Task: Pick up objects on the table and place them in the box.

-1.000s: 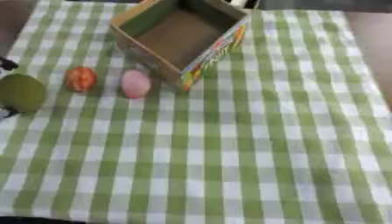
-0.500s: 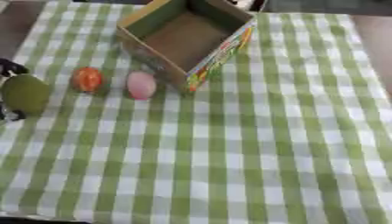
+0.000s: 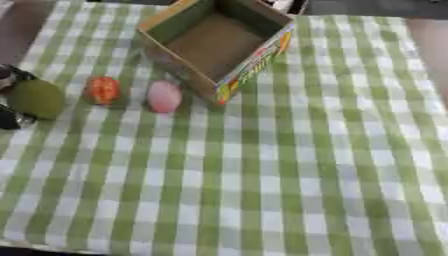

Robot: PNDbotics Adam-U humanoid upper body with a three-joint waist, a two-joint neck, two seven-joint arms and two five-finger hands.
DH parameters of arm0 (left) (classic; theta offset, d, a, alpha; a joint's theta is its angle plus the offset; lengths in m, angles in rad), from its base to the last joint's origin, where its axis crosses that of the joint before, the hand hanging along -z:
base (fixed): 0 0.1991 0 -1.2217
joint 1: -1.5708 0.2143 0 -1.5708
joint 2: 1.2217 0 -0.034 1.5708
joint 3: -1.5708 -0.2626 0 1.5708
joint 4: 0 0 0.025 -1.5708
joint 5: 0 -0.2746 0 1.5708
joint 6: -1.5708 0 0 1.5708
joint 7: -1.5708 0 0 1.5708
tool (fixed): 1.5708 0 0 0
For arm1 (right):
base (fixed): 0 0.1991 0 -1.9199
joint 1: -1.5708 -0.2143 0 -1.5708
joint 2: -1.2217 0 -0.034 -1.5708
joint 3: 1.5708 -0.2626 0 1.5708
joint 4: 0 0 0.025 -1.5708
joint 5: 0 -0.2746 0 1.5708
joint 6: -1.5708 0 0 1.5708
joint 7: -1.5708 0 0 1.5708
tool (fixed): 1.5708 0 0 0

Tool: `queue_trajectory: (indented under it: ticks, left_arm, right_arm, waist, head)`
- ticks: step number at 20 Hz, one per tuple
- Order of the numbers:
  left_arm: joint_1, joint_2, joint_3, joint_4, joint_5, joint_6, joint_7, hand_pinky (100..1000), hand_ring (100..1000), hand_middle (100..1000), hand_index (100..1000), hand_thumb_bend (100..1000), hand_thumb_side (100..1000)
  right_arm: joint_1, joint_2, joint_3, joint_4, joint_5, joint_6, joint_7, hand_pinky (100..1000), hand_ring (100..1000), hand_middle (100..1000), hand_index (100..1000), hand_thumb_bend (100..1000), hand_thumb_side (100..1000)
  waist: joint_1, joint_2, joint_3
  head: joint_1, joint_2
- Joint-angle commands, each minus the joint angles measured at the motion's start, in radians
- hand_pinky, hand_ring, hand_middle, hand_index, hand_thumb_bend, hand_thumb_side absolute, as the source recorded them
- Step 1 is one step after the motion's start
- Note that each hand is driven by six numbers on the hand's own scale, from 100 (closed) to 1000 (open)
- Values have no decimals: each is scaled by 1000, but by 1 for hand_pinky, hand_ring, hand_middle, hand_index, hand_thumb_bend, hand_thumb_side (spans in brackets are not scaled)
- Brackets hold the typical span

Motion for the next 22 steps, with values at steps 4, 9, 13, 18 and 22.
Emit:
queue_trajectory:
  ticks: [4, 9, 13, 18, 22]
  left_arm:
    - [1, 42, 6, -84, -3, -1, 94, 616, 591, 560, 706, 100, 100]
    - [23, 71, 2, -186, 5, 1, 112, 607, 592, 569, 712, 101, 100]
    - [3, 82, 16, -270, 4, 36, 99, 600, 580, 564, 710, 100, 100]
    - [-87, 43, 17, -348, -4, 57, 83, 581, 538, 545, 695, 100, 100]
    - [-186, -45, 14, -357, -34, 44, 72, 569, 535, 532, 679, 100, 100]
  right_arm:
    - [-6, -15, -15, -16, -4, 1, -7, 759, 798, 553, 842, 100, 524]
    - [-4, -16, -15, -16, -4, 2, -9, 759, 795, 554, 841, 100, 524]
    - [-3, -20, -15, -16, -3, 2, -12, 758, 794, 554, 841, 100, 524]
    - [-11, -23, -8, -16, -6, 1, -9, 758, 790, 556, 840, 100, 523]
    - [-22, -23, 0, -16, -12, -1, 0, 759, 788, 556, 840, 100, 523]
  waist:
    - [5, -21, -2]
    - [8, -24, -2]
    - [11, -28, 0]
    - [18, -34, -1]
    - [24, -35, -8]
  head:
    - [-1, -9]
    - [-8, -6]
    - [-15, -5]
    - [-14, 3]
    - [-8, 6]
